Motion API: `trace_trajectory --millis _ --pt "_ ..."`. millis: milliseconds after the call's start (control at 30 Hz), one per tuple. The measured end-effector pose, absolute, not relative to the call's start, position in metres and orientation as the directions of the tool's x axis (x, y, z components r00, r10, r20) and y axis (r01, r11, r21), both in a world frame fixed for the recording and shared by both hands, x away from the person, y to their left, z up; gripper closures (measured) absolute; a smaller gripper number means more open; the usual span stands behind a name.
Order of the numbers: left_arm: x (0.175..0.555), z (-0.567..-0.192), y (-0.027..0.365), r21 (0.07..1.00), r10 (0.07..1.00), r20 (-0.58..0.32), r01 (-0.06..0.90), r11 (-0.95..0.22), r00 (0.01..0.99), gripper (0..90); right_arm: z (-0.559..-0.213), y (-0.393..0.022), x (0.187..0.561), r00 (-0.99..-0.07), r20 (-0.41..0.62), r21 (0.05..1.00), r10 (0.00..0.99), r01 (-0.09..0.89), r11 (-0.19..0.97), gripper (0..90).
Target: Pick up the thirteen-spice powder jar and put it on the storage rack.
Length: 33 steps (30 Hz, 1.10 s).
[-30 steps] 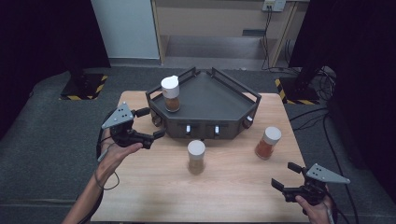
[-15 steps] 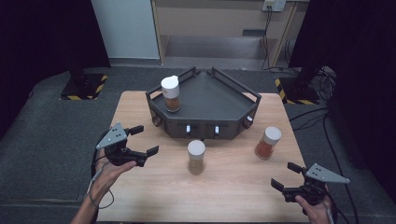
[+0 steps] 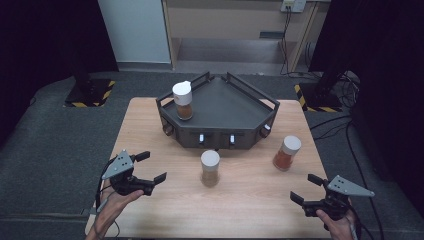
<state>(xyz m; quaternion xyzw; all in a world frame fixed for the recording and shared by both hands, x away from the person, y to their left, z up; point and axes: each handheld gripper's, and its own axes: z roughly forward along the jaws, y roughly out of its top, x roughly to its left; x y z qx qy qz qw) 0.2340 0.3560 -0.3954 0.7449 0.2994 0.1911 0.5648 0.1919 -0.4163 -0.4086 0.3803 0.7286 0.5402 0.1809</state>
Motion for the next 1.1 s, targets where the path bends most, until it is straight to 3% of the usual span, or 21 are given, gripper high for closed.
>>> trace_trajectory --millis 700,1100 --pt "0.206 -0.423 0.372 0.95 0.677 -0.066 0.255 -0.183 0.733 4.0 -0.408 -0.416 0.191 -0.649 0.145 0.927 0.747 0.354 0.127 1.6" --pt "0.204 -0.431 0.381 0.968 0.685 -0.068 0.213 -0.13 0.725 2.8 -0.408 -0.414 0.191 -0.653 0.131 0.927 0.746 0.347 0.141 1.6"
